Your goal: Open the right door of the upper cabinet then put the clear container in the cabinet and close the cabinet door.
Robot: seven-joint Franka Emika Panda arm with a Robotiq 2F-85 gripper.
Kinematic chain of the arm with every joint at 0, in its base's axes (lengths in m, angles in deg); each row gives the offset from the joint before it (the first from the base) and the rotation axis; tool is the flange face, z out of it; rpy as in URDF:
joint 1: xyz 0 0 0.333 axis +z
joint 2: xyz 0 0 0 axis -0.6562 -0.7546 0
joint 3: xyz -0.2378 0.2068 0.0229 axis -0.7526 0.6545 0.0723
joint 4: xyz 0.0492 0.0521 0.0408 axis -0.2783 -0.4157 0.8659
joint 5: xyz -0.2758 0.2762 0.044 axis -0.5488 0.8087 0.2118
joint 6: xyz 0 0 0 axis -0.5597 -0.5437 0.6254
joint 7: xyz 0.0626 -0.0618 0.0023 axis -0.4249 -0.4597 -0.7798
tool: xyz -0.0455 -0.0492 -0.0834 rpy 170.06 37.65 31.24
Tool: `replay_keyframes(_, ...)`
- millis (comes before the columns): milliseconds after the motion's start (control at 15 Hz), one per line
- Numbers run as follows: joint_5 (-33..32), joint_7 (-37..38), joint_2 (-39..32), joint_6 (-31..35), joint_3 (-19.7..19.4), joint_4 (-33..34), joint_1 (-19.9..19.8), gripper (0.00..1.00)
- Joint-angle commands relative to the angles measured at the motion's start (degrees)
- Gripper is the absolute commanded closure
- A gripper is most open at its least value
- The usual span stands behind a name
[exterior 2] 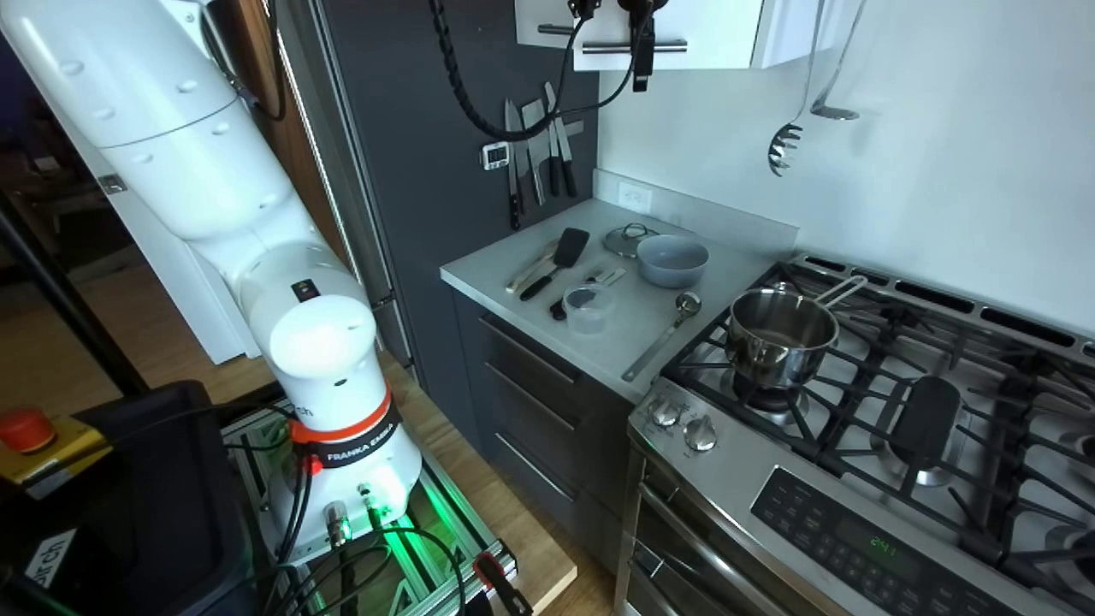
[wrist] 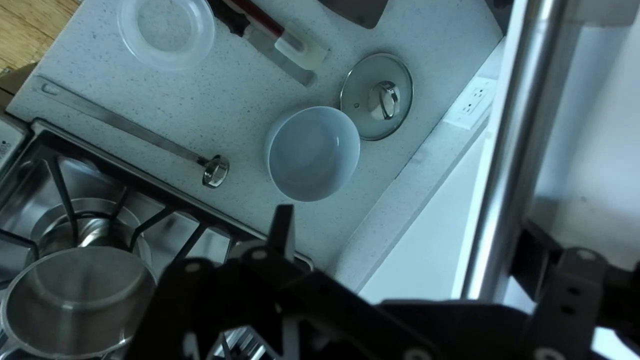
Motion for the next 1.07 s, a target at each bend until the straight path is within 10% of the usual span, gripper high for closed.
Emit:
replay_keyframes(0,2.18,-4.84,-0.38,-5.13,-1.89,2.07,-1.02,0.0)
replay_keyframes(1000,4.78,-14.81,-1.74,-15.13,-5.7,5.44,-3.68,0.0)
